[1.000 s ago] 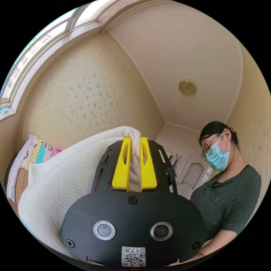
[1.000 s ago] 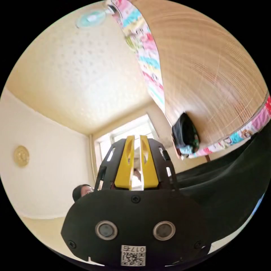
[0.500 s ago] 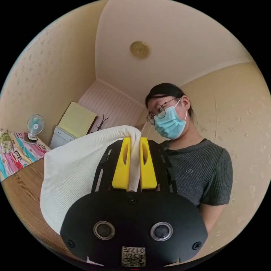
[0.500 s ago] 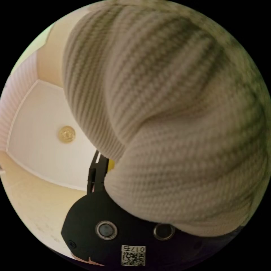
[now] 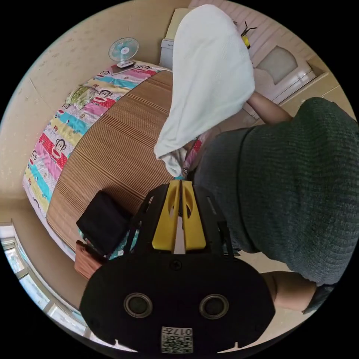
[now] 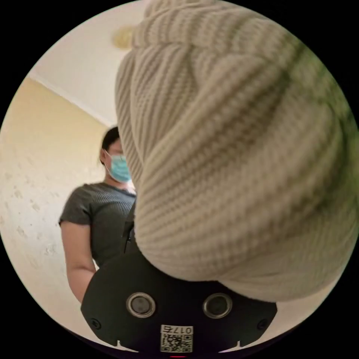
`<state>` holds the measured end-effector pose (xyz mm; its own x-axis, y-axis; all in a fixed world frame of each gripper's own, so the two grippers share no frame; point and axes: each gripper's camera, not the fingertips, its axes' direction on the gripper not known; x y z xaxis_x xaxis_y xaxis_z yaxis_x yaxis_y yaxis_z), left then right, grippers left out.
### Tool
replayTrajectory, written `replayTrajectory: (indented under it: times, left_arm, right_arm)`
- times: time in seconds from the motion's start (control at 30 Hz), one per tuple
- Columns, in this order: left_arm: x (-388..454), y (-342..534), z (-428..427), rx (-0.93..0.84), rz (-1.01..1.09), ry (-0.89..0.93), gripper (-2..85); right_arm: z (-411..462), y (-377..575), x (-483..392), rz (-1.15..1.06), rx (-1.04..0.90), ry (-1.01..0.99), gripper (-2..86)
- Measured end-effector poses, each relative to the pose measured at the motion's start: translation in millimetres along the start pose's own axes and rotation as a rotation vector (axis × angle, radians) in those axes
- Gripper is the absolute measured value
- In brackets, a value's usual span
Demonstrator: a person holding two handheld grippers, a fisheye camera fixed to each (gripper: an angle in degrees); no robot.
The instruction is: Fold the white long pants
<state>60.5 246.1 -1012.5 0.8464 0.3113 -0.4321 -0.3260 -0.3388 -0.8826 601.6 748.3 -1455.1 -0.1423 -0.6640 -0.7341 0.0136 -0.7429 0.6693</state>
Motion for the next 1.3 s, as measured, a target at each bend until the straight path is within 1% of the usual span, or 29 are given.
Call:
replayTrajectory:
  times: [0.07,0.13,0.17,0.2,0.23,0.27,0.3,0.33,0.37,0.4,0.43,0.47,0.5,0.53,0.57,0.63,0.7,0.77,0.8,0.87,0.93,0.97,1.03,1.07,1.1,1.13,1.2,1.3]
  left_arm:
    - [-9.7,-14.7,-4.7,0.090,-0.014,0.046,1.2]
    - [-26.8,-20.6,-25.7,0.262,-0.059,0.090,4.2]
    - [-32.7,-18.4,-33.3,0.317,-0.076,0.103,5.3]
    - [-47.7,-8.8,-49.3,0.440,-0.119,0.146,6.6]
    - [-67.9,5.8,-63.4,0.562,-0.180,0.214,7.4]
    - [-79.3,13.8,-68.9,0.617,-0.213,0.258,7.6]
    - [-100.5,27.7,-75.9,0.708,-0.253,0.360,7.7]
    - [-119.1,35.7,-77.6,0.763,-0.256,0.480,7.8]
    - [-127.4,36.8,-76.4,0.775,-0.254,0.541,8.1]
    - [-142.0,35.1,-70.2,0.785,-0.256,0.665,8.6]
    - [-153.9,29.5,-60.2,0.783,-0.262,0.779,11.7]
    - [-159.4,25.4,-54.0,0.775,-0.269,0.833,13.2]
    - [-168.7,15.5,-40.9,0.750,-0.269,0.934,15.0]
    - [-175.7,4.7,-28.8,0.734,-0.246,1.046,16.1]
    - [-178.4,-0.2,-23.4,0.737,-0.226,1.115,16.4]
    - [-186.8,-14.2,-7.4,0.785,-0.136,1.398,16.6]
    - [-192.4,-18.0,-3.2,0.800,-0.131,1.453,15.6]
    - [-196.0,-19.1,-6.1,0.816,-0.147,1.434,13.9]
    - [-195.9,-22.0,-12.0,0.812,-0.123,1.415,12.7]
    - [-191.8,-28.8,-21.6,0.766,-0.059,1.377,10.5]
    - [-181.8,-32.7,-28.7,0.698,-0.041,1.230,8.2]
    - [-178.1,-33.5,-29.5,0.682,-0.038,1.187,8.0]
    - [-159.4,-40.4,-27.6,0.589,-0.008,1.047,7.3]
    - [-154.1,-42.6,-26.9,0.566,0.006,1.012,7.2]
    - [-144.6,-45.6,-26.2,0.532,0.032,0.946,7.2]
    - [-137.7,-46.3,-27.6,0.519,0.060,0.899,7.3]
    - [-133.4,-42.8,-33.8,0.527,0.093,0.864,7.7]
    - [-133.7,-31.1,-49.2,0.545,0.098,0.779,8.9]
  right_arm:
    - [55.0,10.0,3.4,-0.027,-0.219,-0.042,18.2]
    - [90.0,22.9,3.7,-0.065,-0.323,-0.126,18.0]
    - [108.6,31.6,2.6,-0.095,-0.376,-0.182,17.9]
    - [116.8,35.9,1.7,-0.112,-0.402,-0.207,17.9]
    - [130.9,44.9,-0.5,-0.147,-0.454,-0.248,17.8]
    - [143.6,54.7,-2.6,-0.183,-0.510,-0.274,17.7]
    - [149.5,59.6,-3.5,-0.200,-0.537,-0.280,17.7]
    - [161.4,69.3,-4.1,-0.228,-0.592,-0.291,17.6]
    - [173.6,78.1,-2.6,-0.245,-0.645,-0.303,17.6]
    - [180.0,82.0,-1.3,-0.251,-0.669,-0.311,17.5]
    - [193.8,89.3,2.4,-0.263,-0.717,-0.323,17.5]
    - [208.4,95.8,8.1,-0.264,-0.765,-0.338,17.5]
    - [216.0,98.8,11.8,-0.260,-0.791,-0.347,17.4]
    - [231.0,104.6,19.6,-0.253,-0.842,-0.364,17.4]
    - [244.9,110.4,27.5,-0.252,-0.885,-0.377,17.4]
    - [261.9,118.4,41.4,-0.240,-0.932,-0.393,17.3]
    - [271.8,124.8,57.4,-0.212,-0.951,-0.401,17.3]
    - [280.6,133.6,81.9,-0.159,-0.974,-0.394,17.3]
    - [283.4,135.8,89.7,-0.131,-0.985,-0.385,17.3]
    - [294.2,145.7,129.3,0.042,-1.017,-0.293,17.3]
    - [295.8,155.7,160.4,0.172,-1.009,-0.214,17.3]
    - [294.4,162.8,175.6,0.215,-0.995,-0.150,17.3]
    - [290.5,172.7,193.0,0.248,-0.954,-0.036,17.3]
    - [289.3,179.4,202.2,0.265,-0.931,0.027,17.3]
    - [289.7,183.1,205.8,0.266,-0.924,0.044,17.3]
    - [292.4,189.9,210.3,0.259,-0.918,0.049,17.3]
    - [298.0,197.2,213.7,0.243,-0.899,0.004,17.4]
    - [307.6,201.0,211.5,0.176,-0.872,0.000,17.5]
